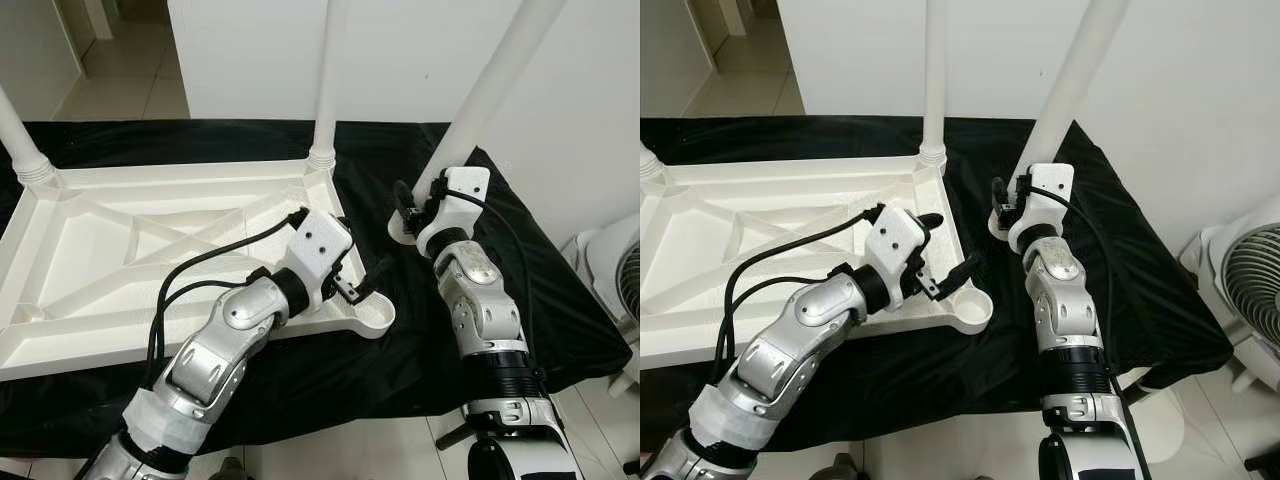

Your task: Building children table

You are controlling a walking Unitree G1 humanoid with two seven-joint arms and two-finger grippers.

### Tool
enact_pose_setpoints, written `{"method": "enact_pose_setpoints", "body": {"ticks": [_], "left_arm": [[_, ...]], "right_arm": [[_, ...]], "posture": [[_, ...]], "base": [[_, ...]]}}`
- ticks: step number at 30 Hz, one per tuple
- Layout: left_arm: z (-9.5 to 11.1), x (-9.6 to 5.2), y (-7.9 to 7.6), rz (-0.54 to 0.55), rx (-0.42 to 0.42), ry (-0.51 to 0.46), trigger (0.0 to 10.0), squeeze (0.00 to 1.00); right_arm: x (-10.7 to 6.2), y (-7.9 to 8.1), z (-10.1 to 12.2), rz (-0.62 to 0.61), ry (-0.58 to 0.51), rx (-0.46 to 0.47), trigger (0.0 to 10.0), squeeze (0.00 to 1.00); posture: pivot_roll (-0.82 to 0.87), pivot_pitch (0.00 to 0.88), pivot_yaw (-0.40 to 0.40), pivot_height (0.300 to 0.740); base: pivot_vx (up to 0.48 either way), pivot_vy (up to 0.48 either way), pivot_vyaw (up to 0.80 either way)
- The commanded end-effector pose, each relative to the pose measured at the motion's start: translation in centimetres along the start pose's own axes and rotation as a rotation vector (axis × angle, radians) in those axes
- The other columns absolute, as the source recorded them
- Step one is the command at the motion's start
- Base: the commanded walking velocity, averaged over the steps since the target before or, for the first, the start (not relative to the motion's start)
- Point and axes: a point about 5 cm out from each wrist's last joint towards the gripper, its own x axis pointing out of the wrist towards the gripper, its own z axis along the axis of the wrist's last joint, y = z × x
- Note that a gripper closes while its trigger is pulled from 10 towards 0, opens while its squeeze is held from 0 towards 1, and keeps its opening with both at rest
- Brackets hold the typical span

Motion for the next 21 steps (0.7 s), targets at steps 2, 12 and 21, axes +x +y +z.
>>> {"method": "enact_pose_setpoints", "body": {"ticks": [2,12,21], "left_arm": [[-1.7,-0.1,-0.2,-0.013,0.046,0.074,10.0,0.0],[-6.2,-1.4,-0.3,-0.087,0.238,0.268,10.0,0.0],[-6.7,-1.7,0.2,-0.092,0.262,0.281,10.0,0.0]], "right_arm": [[0.3,-0.1,1.0,0.003,-0.043,-0.002,10.0,0.0],[0.4,-0.5,1.5,-0.008,-0.058,-0.003,10.0,0.0],[0.2,-0.8,1.4,-0.017,-0.054,-0.005,10.0,0.0]], "posture": [[0.11,0.0,-0.054,0.74],[0.1,0.0,-0.042,0.74],[0.09,0.004,-0.038,0.74]], "base": [[0.0,0.0,0.0],[0.0,0.0,0.0],[0.0,0.0,0.0]]}}
